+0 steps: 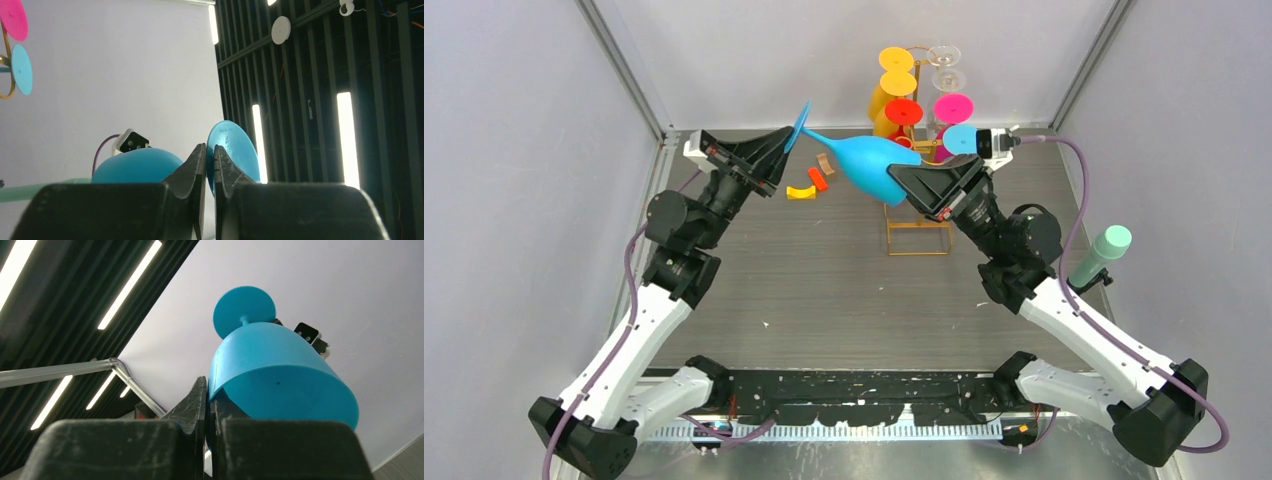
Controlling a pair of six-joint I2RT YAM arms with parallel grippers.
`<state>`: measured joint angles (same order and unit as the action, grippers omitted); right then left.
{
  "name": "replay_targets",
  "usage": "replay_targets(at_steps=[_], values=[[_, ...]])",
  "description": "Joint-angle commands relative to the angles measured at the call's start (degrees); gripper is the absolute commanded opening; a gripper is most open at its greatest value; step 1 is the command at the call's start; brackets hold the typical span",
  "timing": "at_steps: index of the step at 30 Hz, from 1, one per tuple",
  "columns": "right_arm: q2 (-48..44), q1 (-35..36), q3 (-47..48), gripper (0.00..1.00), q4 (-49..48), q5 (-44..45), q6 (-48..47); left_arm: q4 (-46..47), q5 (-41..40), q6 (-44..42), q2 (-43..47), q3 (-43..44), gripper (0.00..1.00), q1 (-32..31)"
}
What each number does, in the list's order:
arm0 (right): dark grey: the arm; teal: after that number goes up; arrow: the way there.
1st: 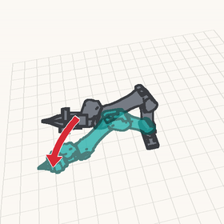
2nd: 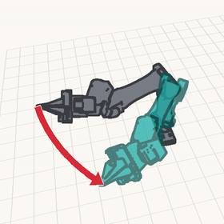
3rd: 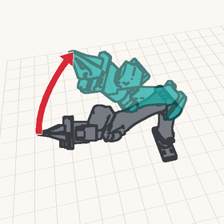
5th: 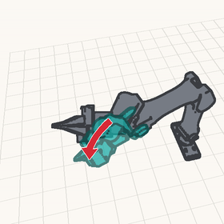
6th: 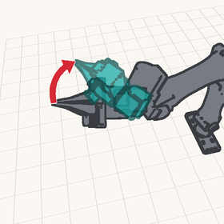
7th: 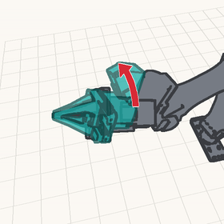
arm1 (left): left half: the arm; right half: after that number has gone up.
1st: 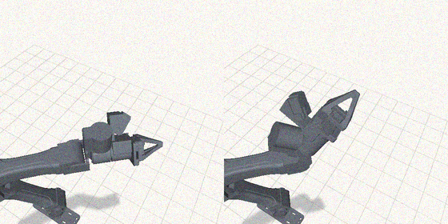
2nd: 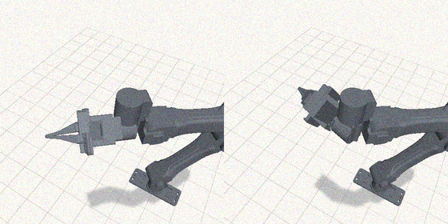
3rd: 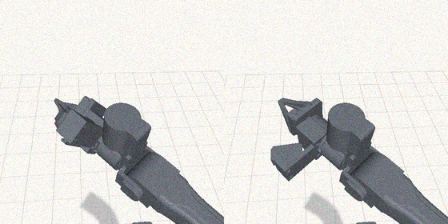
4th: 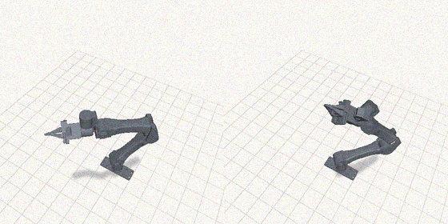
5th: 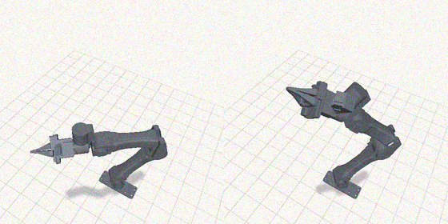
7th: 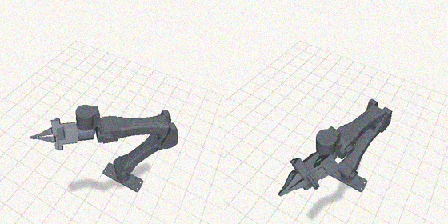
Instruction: Take the wine glass off the wine glass rack
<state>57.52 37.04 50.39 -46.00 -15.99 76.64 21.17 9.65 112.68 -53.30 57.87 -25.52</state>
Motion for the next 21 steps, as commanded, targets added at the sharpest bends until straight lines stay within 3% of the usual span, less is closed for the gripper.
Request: replay_targets(at_steps=[1,5,7,10,12,16,18,21], values=[[-2.1,0.1,1.3,0.01,-2.2,-0.3,-0.4,8.2,0.7,-0.8,-0.4,-0.1,0.18,0.1],[-3.7,0.0,3.8,0.00,8.0,0.8,-4.6,13.0,0.3,-4.5,1.1,-2.7,0.62,0.1],[-4.5,0.0,5.1,0.00,14.6,1.9,-7.3,16.1,0.8,-7.4,2.3,-3.9,0.77,0.1],[-5.1,0.1,7.7,0.00,23.0,2.8,-12.2,14.9,3.5,-14.5,4.7,-4.6,0.92,0.1],[-5.0,0.1,9.9,0.00,30.6,3.5,-15.7,9.5,6.0,-20.4,6.8,-4.9,0.98,0.1],[-3.3,0.1,16.2,0.00,49.3,3.4,-25.9,-6.0,10.8,-33.3,10.4,-5.2,1.00,0.1],[-1.4,0.1,19.2,0.00,60.5,3.7,-30.8,-18.0,12.8,-42.3,12.1,-4.3,1.00,0.1],[0.1,0.1,22.1,0.00,68.7,3.2,-37.3,-38.8,12.9,-56.6,13.2,-0.8,1.00,0.1]])
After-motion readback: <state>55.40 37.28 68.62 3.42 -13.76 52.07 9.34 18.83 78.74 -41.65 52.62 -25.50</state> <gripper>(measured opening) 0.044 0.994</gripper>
